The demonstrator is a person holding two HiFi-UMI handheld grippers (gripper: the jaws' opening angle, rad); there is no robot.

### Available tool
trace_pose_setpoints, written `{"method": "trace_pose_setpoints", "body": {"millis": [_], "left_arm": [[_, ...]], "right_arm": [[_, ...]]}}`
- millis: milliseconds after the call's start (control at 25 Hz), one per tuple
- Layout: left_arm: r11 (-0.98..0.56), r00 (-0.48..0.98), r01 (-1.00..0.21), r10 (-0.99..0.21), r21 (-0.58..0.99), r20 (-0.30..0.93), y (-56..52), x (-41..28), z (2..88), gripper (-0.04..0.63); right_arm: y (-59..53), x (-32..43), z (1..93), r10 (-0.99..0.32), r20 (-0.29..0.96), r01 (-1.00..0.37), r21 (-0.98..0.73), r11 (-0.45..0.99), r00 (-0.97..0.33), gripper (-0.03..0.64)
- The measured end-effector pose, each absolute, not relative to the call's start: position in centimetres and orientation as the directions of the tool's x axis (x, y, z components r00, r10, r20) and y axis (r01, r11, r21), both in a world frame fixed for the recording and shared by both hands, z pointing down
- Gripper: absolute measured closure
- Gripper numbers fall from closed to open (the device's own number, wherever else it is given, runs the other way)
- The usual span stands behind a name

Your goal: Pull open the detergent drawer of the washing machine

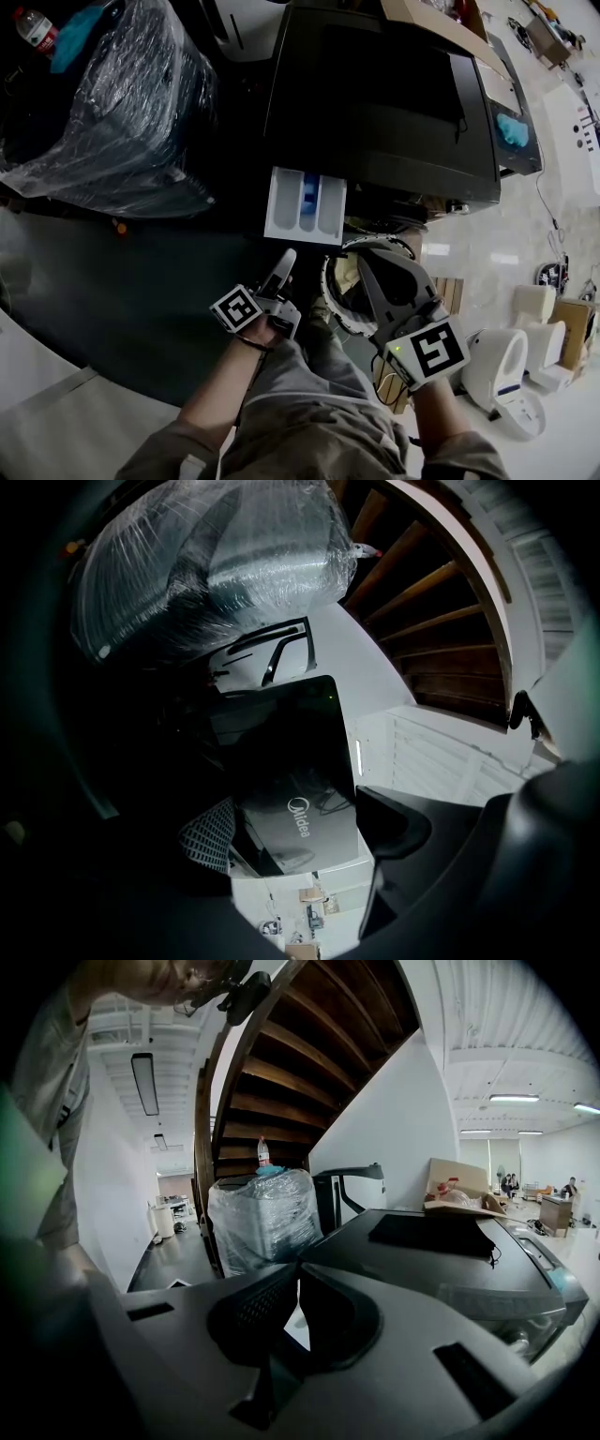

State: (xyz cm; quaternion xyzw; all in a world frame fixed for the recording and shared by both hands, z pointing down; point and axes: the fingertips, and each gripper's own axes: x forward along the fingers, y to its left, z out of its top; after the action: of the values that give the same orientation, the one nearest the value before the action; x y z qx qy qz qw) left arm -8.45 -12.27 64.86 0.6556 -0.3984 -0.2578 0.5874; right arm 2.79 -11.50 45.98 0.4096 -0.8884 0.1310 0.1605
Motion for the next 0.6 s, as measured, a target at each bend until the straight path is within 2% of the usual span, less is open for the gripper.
{"method": "trace_pose_setpoints", "body": {"millis": [120,360,600], "left_arm": [[-0.018,0.572,-0.317,-0.801,0.948,0.176,-12.2,-8.7,64.6,0.179],[-0.013,0.568,-0.439,-0.779,0.898,0.266,-11.2,-10.2,63.6,0.178],[-0.11,0.559,-0.602,-0.766,0.791,0.318,-10.9,-11.7,60.0,0.188]], "right_arm": [[-12.0,2.6,45.3,-0.698,0.378,-0.777,-0.106,0.621,-0.609,0.583],[-12.6,2.2,43.9,-0.692,0.371,-0.766,-0.09,0.637,-0.619,0.583],[-13.3,1.6,41.4,-0.688,0.348,-0.749,-0.068,0.659,-0.637,0.583]]}}
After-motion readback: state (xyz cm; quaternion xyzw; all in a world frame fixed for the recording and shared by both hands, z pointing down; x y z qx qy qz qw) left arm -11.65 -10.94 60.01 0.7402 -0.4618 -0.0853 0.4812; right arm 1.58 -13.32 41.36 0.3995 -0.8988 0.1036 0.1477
